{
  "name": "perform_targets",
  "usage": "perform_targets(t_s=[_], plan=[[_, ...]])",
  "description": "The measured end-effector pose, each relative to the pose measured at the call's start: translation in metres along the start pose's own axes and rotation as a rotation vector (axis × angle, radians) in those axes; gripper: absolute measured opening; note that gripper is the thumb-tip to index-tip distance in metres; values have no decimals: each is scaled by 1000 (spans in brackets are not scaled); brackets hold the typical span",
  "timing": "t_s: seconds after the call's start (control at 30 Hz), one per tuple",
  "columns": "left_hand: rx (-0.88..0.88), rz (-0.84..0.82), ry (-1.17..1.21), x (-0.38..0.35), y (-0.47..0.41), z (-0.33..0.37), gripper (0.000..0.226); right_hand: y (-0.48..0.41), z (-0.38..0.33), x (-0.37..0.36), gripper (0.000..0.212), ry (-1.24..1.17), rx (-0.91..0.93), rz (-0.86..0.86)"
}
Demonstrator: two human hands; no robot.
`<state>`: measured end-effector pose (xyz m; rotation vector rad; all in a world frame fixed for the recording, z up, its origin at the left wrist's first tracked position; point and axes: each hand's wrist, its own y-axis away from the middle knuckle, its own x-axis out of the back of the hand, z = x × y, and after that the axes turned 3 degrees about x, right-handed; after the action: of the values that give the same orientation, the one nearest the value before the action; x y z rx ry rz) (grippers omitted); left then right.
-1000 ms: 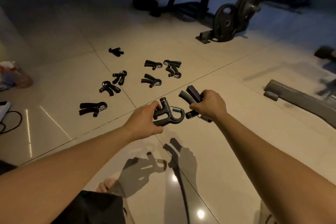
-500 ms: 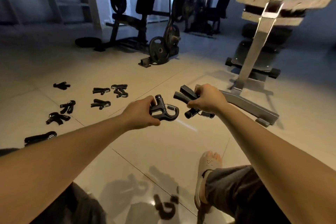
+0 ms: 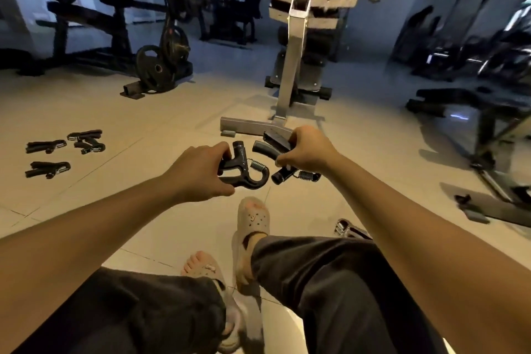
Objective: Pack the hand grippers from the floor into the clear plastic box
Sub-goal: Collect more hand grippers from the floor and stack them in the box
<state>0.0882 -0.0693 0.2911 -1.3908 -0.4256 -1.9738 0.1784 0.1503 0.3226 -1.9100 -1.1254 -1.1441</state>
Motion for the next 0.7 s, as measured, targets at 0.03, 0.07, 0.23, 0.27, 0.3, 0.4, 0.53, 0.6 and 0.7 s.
perform_targets(t_s=[0.03, 0.07, 0.23, 0.27, 0.3, 0.4, 0.53, 0.6, 0.7], plan=[[-25, -6, 4, -2, 0, 12, 53, 7, 9, 7, 42, 3, -10, -5], [-49, -12, 13, -4, -2, 22, 52, 14, 18, 14, 40, 10, -21, -9], [-157, -67, 29, -21, -13, 67, 50, 44, 61, 46, 48, 44, -122, 3], [-179, -87, 20, -25, -18, 76, 50, 51, 70, 51, 48, 48, -148, 5], [-198, -110, 8, -30, -22, 85, 50, 57, 79, 56, 48, 52, -171, 6], [-241, -178, -40, -43, -39, 110, 53, 75, 107, 65, 48, 71, -242, 14], [-266, -270, 18, -71, -63, 141, 54, 99, 154, 67, 46, 58, -364, 30], [-250, -308, 72, -98, -74, 151, 54, 106, 182, 62, 47, 56, -416, 25], [-246, -344, 81, -138, -91, 167, 54, 105, 224, 44, 48, 36, -477, 13]])
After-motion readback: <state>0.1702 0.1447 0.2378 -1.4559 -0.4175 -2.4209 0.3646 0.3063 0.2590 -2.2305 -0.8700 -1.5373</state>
